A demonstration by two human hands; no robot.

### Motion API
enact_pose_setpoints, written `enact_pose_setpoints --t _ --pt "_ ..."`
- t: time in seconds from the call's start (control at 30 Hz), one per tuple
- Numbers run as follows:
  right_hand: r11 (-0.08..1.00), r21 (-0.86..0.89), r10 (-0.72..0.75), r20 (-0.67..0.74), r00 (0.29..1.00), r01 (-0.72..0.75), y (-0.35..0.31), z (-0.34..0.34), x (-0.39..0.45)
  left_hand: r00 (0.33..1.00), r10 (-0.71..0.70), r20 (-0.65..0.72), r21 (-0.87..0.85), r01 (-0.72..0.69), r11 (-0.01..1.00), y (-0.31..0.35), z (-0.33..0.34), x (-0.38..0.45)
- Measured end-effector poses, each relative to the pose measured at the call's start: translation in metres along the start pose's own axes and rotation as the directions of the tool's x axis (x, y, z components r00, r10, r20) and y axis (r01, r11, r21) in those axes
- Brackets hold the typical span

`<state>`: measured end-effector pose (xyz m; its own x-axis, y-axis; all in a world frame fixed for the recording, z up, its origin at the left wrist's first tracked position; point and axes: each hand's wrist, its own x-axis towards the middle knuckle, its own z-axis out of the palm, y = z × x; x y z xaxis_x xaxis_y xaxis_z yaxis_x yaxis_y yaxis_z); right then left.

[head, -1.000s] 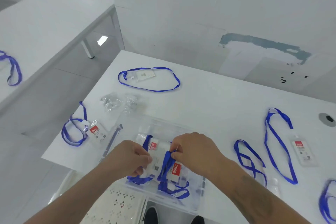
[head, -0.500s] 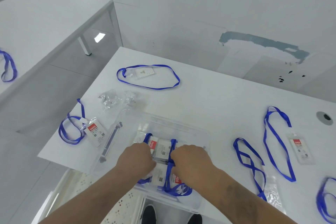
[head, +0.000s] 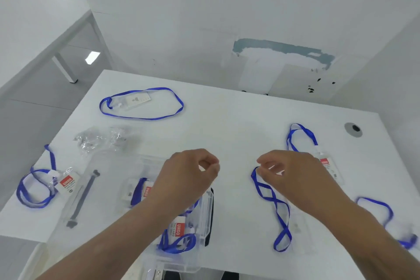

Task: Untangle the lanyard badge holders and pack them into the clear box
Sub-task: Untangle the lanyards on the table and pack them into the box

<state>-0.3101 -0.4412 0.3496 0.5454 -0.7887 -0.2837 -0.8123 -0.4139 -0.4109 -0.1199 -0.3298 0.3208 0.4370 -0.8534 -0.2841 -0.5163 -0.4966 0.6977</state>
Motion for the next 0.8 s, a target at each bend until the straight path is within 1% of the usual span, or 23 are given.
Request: enact_pose_setpoints --t 0.1,0.2,0.27,0.33,0.47,0.57,0.67,0.8 --pt "0.999 0.014 0.041 -0.055 0.998 -0.041 0.033 -0.011 -0.003 0.998 0.055 0.012 -0.029 -0.054 0.998 0.025 0.021 0.009" --pt "0.996 0.010 0.087 -0.076 0.993 -0.086 0.069 -0.011 -0.006 0.994 0.093 0.058 -0.017 -0.092 0.996 0.044 0.049 0.014" --pt "0.992 0.001 0.127 -0.069 0.989 -0.128 0.093 -0.007 -0.008 0.989 0.103 0.105 0.016 -0.105 0.994 0.053 0.069 0.016" --pt "0.984 -0.016 0.177 -0.028 0.984 -0.177 0.118 0.001 -0.012 0.980 0.101 0.171 0.066 -0.114 0.991 0.060 0.094 0.017" --pt "0.962 -0.058 0.270 0.119 0.955 -0.265 0.160 0.036 -0.019 0.954 0.056 0.295 0.128 -0.098 0.987 0.062 0.144 0.016" --pt "0.943 -0.044 0.332 0.184 0.925 -0.329 0.187 0.066 -0.024 0.927 -0.009 0.375 0.186 -0.066 0.980 0.058 0.185 0.015" --pt "0.928 -0.023 0.369 0.203 0.907 -0.372 0.202 0.089 -0.020 0.908 -0.082 0.411 0.217 -0.010 0.976 0.052 0.223 0.018" --pt "0.930 -0.025 0.366 0.144 0.919 -0.366 0.205 0.108 -0.013 0.888 -0.157 0.433 0.228 0.061 0.972 0.046 0.253 0.021"
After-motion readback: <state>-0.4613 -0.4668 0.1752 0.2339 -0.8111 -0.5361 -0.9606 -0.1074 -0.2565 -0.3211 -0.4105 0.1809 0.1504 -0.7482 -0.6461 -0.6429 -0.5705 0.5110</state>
